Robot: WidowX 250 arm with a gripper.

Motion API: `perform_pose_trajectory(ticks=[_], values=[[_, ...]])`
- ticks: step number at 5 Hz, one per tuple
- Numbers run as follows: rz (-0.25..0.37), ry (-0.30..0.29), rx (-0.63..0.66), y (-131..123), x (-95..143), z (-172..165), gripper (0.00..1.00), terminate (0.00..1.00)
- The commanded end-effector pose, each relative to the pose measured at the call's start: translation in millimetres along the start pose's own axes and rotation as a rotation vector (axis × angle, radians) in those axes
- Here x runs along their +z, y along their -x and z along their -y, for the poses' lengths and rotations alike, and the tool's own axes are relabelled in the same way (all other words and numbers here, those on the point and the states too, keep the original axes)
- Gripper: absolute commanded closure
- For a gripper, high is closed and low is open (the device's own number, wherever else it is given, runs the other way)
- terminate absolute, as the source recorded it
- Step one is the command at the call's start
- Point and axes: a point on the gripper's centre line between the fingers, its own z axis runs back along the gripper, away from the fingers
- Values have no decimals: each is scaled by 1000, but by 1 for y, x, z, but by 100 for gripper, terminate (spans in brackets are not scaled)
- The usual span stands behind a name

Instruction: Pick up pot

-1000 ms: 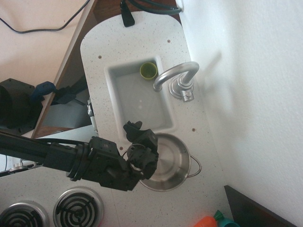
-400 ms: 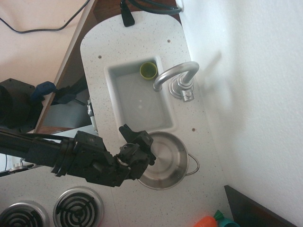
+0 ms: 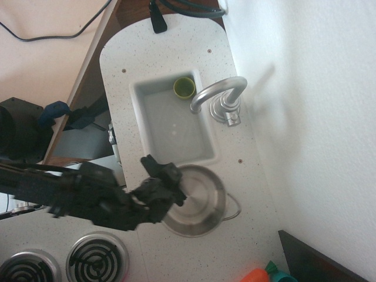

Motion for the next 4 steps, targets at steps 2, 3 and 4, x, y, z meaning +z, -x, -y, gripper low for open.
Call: perform_pose_trajectory(ticks=[2, 3, 4], values=[[327, 319, -155, -2, 88, 30, 0, 0], [448, 473, -133, -19, 137, 34, 0, 0], [474, 517, -137, -24, 154, 29, 0, 0]])
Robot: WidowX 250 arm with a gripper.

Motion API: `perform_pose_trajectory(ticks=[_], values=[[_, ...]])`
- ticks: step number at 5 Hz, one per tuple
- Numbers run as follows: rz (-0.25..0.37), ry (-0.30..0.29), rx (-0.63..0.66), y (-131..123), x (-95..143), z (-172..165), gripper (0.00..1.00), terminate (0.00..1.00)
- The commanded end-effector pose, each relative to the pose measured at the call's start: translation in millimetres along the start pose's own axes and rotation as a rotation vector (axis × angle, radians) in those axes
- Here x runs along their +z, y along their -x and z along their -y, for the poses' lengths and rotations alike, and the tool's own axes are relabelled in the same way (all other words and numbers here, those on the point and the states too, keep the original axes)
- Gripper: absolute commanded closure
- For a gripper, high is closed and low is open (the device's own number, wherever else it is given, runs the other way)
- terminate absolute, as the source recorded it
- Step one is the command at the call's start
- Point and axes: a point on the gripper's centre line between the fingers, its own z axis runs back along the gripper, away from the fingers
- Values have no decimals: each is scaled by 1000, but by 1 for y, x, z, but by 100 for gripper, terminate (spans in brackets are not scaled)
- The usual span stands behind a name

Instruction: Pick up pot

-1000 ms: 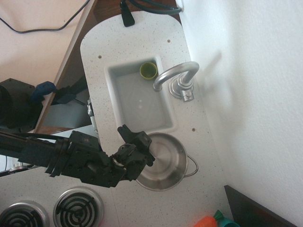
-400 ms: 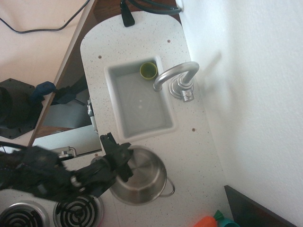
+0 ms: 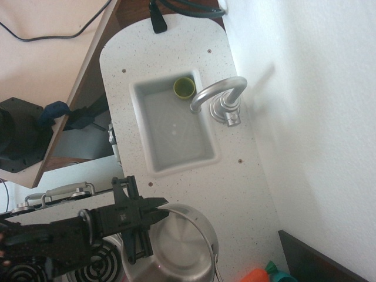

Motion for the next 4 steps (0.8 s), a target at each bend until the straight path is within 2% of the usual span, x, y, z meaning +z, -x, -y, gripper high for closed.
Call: perform_pose_trajectory(ticks=[1, 2, 3, 4], values=[[52, 55, 30, -21, 19, 7, 0, 0], [36, 35, 33, -23, 24, 4, 0, 0], [71, 64, 54, -31, 45, 1, 0, 0], [54, 61, 29, -19, 45, -5, 0, 100]])
